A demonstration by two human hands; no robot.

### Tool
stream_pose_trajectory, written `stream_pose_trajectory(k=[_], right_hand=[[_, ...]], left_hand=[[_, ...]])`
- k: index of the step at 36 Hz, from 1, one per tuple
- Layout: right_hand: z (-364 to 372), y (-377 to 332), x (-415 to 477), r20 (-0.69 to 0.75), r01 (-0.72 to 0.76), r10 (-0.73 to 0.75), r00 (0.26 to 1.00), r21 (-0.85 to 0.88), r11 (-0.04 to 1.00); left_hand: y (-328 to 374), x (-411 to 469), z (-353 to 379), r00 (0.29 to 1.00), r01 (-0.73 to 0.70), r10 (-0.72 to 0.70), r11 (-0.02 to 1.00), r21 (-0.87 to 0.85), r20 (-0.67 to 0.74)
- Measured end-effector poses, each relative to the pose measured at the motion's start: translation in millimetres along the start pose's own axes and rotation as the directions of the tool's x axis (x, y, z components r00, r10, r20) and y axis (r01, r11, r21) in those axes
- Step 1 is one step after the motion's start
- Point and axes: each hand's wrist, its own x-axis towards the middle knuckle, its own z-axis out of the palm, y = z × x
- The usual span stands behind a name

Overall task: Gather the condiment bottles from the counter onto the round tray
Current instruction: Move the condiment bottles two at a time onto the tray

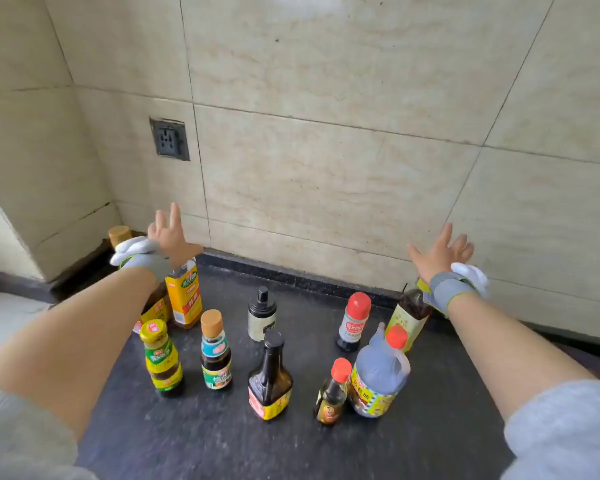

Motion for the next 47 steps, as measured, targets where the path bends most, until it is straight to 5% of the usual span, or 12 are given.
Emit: stream_pose_trajectory(k=[12,20,32,39,47], right_hand=[[37,24,6,0.083,-0.323,0.314,0.946,0.328,0.888],[53,30,13,0.142,-0.434,0.410,0.901,0.344,0.833],[55,35,14,0.221,-0.480,0.426,0.877,0.435,0.762],[24,59,7,0.270,-0.565,0.504,0.821,0.515,0.644],[-56,85,-10,0.144,-0.471,0.467,0.873,0.501,0.726]], left_hand=[[5,17,14,0.932,0.346,-0.356,0.816,-0.462,0.070],[-10,32,26,0.871,0.470,-0.472,0.720,-0.510,0.137],[-9,23,35,0.920,0.376,-0.377,0.765,-0.523,0.110],[35,24,11,0.979,0.195,-0.198,0.792,-0.579,0.058],[142,7,-14,0.995,-0.079,0.104,0.732,-0.676,-0.003]])
